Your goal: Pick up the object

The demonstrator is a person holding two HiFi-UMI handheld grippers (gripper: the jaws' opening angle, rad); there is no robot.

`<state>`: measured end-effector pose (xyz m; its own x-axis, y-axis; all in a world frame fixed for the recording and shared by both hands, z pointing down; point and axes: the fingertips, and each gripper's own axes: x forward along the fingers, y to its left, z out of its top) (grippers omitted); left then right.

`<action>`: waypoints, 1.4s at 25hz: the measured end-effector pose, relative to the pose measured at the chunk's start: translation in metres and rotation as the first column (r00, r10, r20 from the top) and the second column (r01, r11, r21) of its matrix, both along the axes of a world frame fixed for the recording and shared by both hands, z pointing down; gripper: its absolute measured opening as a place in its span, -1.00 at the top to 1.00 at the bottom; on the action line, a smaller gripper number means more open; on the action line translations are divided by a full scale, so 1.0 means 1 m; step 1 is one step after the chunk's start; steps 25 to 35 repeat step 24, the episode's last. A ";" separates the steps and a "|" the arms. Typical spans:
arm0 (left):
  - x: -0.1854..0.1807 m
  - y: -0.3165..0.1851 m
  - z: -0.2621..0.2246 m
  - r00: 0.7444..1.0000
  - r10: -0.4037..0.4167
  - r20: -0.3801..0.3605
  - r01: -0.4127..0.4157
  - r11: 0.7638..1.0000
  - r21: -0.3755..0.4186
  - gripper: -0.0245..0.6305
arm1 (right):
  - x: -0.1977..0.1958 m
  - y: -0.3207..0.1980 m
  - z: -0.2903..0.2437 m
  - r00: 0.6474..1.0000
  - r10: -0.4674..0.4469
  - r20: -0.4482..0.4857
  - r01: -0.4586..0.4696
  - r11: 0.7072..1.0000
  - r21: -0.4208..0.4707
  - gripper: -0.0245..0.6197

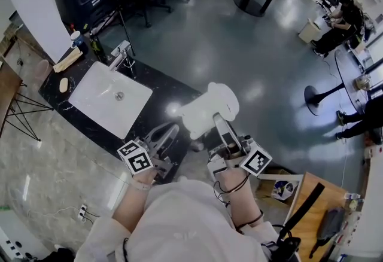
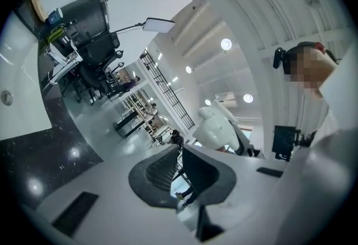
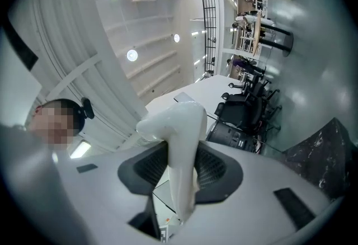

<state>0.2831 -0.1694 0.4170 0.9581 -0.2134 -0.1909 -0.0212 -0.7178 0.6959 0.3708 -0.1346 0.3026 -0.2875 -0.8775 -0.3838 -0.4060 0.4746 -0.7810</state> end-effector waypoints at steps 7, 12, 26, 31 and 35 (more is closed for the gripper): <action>-0.004 0.001 0.003 1.000 0.005 0.005 -0.005 1.000 0.003 0.90 | 0.003 0.002 0.006 0.999 0.006 0.038 -0.007 1.000 0.012 0.45; -0.005 0.004 0.007 1.000 0.017 0.001 -0.017 1.000 0.009 0.90 | 0.010 0.003 0.013 0.998 0.025 0.056 -0.026 0.999 0.027 0.45; 0.000 0.003 0.015 0.999 0.035 -0.002 -0.035 0.999 -0.003 0.90 | 0.017 0.001 0.022 0.997 0.038 0.070 -0.040 0.999 0.018 0.44; 0.000 0.003 0.015 0.999 0.035 -0.002 -0.035 0.999 -0.003 0.90 | 0.017 0.001 0.022 0.997 0.038 0.070 -0.040 0.999 0.018 0.44; 0.000 0.003 0.015 0.999 0.035 -0.002 -0.035 0.999 -0.003 0.90 | 0.017 0.001 0.022 0.997 0.038 0.070 -0.040 0.999 0.018 0.44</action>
